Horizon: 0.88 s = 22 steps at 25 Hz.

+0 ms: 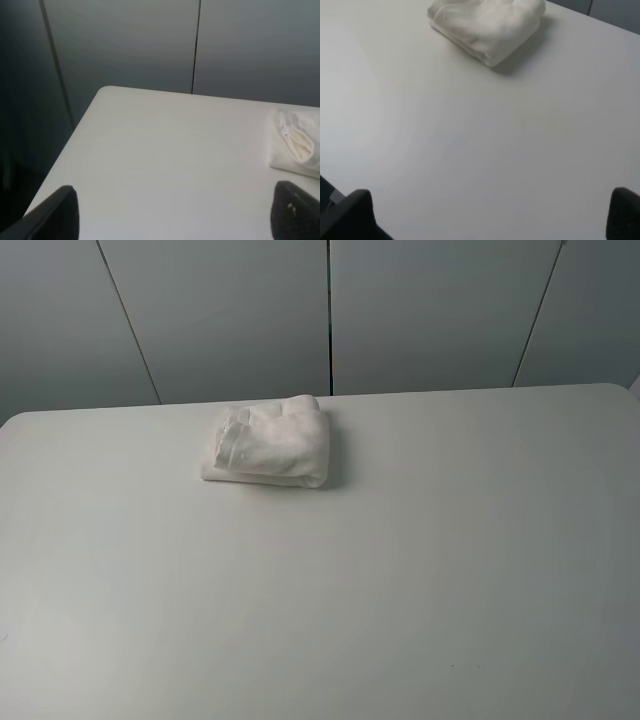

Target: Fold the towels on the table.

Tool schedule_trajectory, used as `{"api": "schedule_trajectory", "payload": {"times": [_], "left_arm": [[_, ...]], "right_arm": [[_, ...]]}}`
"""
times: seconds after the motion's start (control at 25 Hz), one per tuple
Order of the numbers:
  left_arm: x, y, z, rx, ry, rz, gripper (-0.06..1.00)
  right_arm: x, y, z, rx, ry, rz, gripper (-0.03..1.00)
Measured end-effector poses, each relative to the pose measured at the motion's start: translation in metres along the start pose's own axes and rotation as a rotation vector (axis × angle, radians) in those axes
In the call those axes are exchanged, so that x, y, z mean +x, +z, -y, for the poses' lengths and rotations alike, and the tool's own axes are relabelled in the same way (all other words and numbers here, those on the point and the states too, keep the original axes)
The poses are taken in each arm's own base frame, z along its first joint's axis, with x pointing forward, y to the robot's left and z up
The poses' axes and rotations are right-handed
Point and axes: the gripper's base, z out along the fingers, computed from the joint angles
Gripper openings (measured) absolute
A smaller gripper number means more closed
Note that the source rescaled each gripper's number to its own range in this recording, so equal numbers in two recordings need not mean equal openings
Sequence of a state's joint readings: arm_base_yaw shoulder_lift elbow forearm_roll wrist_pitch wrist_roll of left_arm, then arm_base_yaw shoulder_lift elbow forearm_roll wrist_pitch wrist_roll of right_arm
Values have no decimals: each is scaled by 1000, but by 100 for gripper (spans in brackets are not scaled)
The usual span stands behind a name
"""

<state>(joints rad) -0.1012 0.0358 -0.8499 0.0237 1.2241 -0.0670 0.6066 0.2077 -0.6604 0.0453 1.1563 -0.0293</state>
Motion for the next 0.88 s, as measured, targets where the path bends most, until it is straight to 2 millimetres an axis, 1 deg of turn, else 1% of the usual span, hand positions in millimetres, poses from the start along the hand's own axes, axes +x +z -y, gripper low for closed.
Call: {"api": "schedule_trajectory", "payload": {"times": [0.08,0.2,0.32,0.48,0.56,0.88], "left_arm": [[10,4,0,1,-1,-16,99],[17,13,0,6,-3,-57,99],[27,26,3,33,-14,-114,99],[48,49,7,77,-21,-227,99],[56,56,8,97,-17,-268,99],[54,60,7,88,50,-215,100]], "right_arm": [[8,1,0,6,-8,9,100],[20,4,0,6,-11,6,100],[31,13,0,2,-12,-7,100],[32,15,-1,-15,-20,11,100],[33,17,-1,-17,-21,22,100],[32,17,-1,-16,-23,30,100]]}}
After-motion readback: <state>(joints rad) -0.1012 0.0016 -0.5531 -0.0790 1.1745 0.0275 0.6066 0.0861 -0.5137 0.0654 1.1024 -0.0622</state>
